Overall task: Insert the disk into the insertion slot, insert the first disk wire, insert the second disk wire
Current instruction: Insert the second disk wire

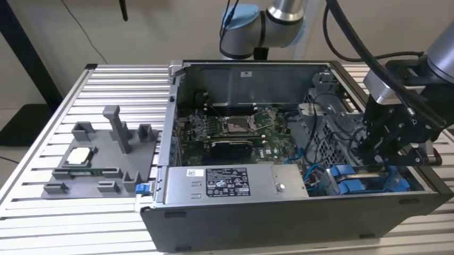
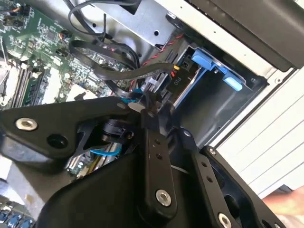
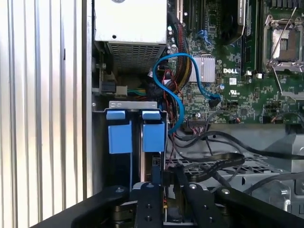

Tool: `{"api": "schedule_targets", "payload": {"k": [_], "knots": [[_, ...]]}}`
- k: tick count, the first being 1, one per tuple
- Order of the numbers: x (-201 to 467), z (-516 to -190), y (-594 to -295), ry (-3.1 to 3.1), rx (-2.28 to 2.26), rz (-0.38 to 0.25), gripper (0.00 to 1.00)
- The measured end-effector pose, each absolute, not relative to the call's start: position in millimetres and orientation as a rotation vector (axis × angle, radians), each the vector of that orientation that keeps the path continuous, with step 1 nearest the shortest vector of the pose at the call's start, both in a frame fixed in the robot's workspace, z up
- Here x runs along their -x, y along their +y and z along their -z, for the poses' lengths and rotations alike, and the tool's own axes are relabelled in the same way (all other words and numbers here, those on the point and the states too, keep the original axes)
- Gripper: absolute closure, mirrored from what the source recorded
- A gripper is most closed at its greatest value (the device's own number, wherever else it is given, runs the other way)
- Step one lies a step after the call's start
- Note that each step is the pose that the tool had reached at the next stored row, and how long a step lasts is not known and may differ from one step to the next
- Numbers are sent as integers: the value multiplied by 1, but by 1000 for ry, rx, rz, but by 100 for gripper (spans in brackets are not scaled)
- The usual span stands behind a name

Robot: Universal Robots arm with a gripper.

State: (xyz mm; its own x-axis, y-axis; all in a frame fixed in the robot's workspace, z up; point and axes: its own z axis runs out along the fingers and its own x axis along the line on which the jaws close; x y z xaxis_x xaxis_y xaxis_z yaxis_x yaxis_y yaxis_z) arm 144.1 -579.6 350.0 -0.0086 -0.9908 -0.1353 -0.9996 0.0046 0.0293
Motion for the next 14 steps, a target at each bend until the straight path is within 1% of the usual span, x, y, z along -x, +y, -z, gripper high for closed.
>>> {"api": "schedule_targets", "payload": {"k": [2,3,5,9,10,11,13,14], "knots": [[-144,-350,-580,2165,2151,-189,74],[-144,-350,-580,2162,2148,-194,67],[-144,-350,-580,2155,2142,-204,67],[-144,-350,-580,2127,2116,-246,67],[-144,-350,-580,2121,2110,-256,70],[-144,-350,-580,2114,2104,-265,70],[-144,-350,-580,2103,2093,-283,82],[-144,-350,-580,2099,2089,-289,82]]}}
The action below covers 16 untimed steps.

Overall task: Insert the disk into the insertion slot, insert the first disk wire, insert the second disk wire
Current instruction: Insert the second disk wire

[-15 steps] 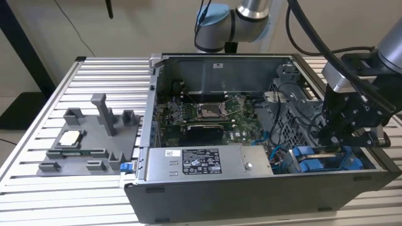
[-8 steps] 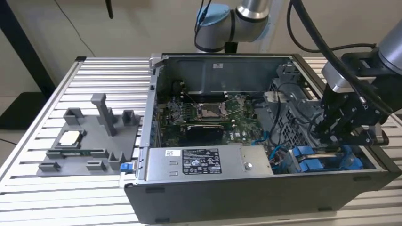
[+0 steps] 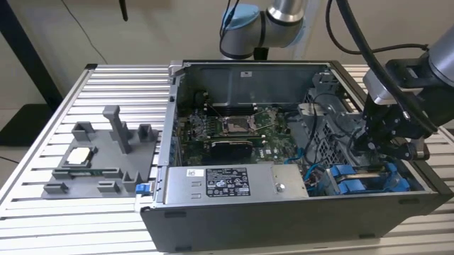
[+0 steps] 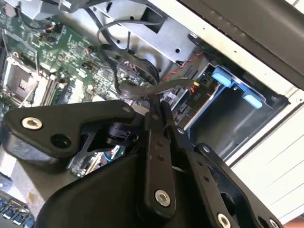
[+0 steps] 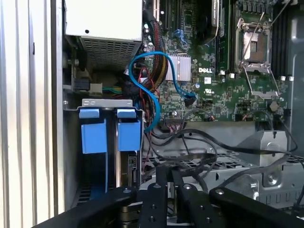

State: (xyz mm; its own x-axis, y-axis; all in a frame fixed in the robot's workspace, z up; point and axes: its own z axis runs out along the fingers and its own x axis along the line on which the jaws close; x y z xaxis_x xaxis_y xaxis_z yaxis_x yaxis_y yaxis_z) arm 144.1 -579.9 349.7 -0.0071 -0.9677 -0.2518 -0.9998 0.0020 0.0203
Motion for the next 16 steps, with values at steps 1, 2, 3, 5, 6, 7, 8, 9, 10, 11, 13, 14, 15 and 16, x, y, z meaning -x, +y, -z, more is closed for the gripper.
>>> {"api": "schedule_targets", "payload": {"k": [1,2,3,5,6,7,8,9,10,11,13,14,15,16], "knots": [[-145,-350,-581,2099,2089,-290,84],[-146,-350,-582,2099,2089,-291,84],[-147,-350,-583,2097,2088,-293,84],[-147,-357,-585,2096,2087,-296,84],[-147,-362,-585,2097,2087,-296,84],[-147,-366,-586,2096,2087,-296,84],[-147,-371,-586,2097,2087,-296,84],[-147,-376,-586,2097,2087,-296,83],[-147,-380,-586,2096,2086,-297,83],[-147,-382,-586,2096,2086,-297,76],[-147,-387,-586,2094,2084,-300,76],[-147,-387,-586,2089,2081,-298,76],[-145,-387,-586,2082,2078,-286,76],[-143,-387,-586,2074,2073,-270,76]]}}
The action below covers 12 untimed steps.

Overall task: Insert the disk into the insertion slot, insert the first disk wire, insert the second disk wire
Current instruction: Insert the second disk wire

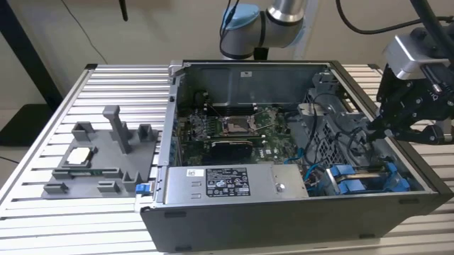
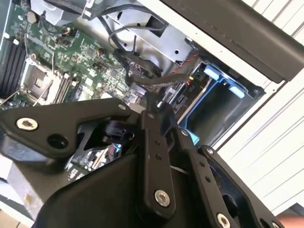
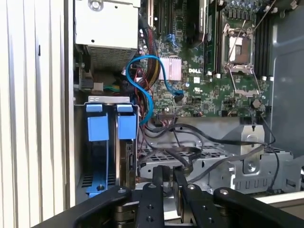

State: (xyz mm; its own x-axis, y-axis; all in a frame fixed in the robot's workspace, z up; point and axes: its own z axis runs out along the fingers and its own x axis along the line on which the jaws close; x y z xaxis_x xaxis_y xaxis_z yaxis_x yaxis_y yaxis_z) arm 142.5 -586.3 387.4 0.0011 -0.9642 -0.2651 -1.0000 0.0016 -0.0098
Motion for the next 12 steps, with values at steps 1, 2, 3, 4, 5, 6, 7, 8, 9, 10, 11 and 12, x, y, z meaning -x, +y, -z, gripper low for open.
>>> {"api": "schedule_targets", "payload": {"k": [1,2,3,4,5,6,7,8,9,10,11,12], "knots": [[-140,-387,-586,2066,2069,-253,76],[-137,-387,-586,2057,2064,-237,76],[-135,-386,-585,2049,2060,-222,76],[-134,-386,-585,2041,2056,-208,76],[-133,-386,-584,2035,2053,-196,76],[-133,-385,-582,2029,2050,-186,76],[-133,-385,-580,2023,2047,-175,76],[-133,-385,-579,2017,2044,-164,76],[-134,-384,-579,2015,2044,-161,76],[-135,-384,-579,2016,2044,-160,76],[-138,-384,-579,2017,2045,-159,76],[-141,-384,-580,2017,2045,-158,76]]}}
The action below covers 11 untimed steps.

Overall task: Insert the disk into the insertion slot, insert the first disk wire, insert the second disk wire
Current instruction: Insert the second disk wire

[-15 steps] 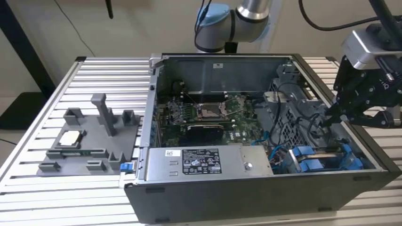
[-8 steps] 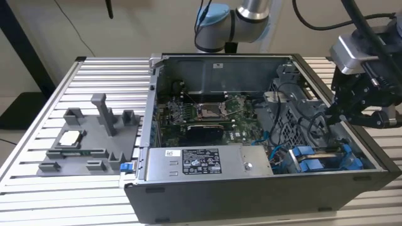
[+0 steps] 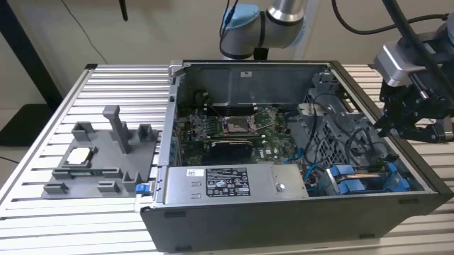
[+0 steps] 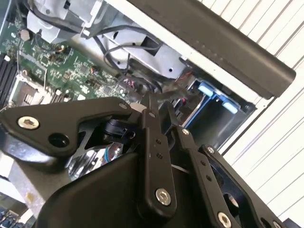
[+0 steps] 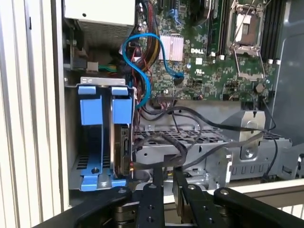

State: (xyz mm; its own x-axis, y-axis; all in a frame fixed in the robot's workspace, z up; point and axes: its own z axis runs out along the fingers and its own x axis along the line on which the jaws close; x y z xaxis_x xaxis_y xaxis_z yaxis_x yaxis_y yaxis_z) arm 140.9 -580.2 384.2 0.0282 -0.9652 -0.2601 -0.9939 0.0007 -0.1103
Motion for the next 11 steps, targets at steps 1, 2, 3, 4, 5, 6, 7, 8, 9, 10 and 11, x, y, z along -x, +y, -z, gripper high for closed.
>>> {"api": "schedule_targets", "payload": {"k": [1,2,3,4,5,6,7,8,9,10,11], "knots": [[-144,-384,-581,2018,2046,-157,76],[-147,-384,-583,2018,2047,-155,76],[-150,-384,-585,2019,2048,-154,76],[-151,-384,-587,2021,2050,-150,76],[-151,-384,-588,2025,2055,-143,76],[-152,-384,-588,2030,2061,-133,76],[-152,-384,-589,2035,2067,-122,76],[-152,-384,-590,2040,2073,-112,76],[-152,-384,-591,2044,2079,-102,76],[-152,-384,-591,2050,2085,-92,76],[-152,-384,-591,2054,2089,-83,76]]}}
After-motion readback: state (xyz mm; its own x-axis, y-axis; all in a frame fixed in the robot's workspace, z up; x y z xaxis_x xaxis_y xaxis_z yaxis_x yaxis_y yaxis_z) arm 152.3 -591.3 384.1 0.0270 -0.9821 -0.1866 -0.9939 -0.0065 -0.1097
